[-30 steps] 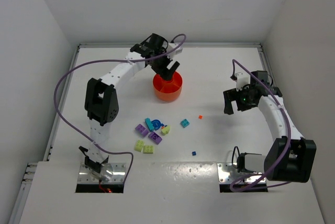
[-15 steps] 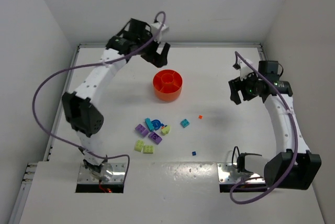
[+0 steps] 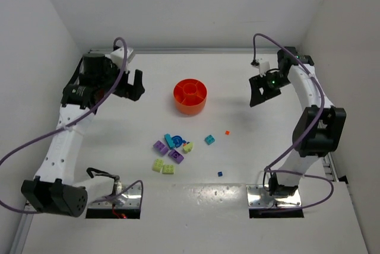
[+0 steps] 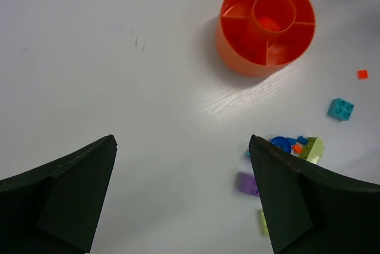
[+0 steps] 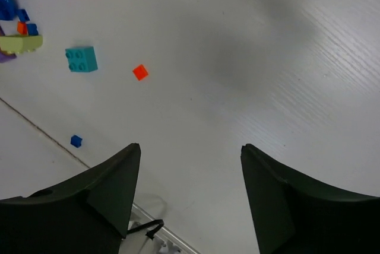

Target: Sort the legos into containers by color

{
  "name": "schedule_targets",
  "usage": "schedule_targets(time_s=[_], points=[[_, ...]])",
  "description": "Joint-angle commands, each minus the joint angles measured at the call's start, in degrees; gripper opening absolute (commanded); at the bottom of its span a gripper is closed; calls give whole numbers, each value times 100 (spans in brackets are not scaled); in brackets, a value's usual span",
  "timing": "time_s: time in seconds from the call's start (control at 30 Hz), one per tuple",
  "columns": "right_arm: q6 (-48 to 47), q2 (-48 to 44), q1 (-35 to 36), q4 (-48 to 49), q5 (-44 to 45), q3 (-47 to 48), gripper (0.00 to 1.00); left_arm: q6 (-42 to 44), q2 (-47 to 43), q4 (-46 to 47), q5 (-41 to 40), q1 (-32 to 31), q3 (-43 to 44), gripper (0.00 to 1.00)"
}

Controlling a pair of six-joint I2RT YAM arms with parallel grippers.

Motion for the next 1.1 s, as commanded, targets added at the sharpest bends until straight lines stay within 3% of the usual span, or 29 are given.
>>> schedule_targets(time_s=[0.0, 0.2, 0.43, 0.57, 1.07], points=[[-30, -289, 277, -80, 140, 354, 71, -240, -743, 554, -370, 186, -503, 100], [-706, -182, 1147, -55, 1221, 136, 76, -143, -806, 71, -661, 371, -874, 100], [-813, -254, 2526, 412, 2013, -699, 70, -82, -789, 71, 338, 968, -1181, 100], [-690, 194, 2905, 280, 2126, -761, 65, -82, -727, 71, 656, 1022, -1234, 100], [575, 581, 3776, 1449, 3076, -1580, 60, 24, -674, 71, 1298, 1417, -1234, 100]])
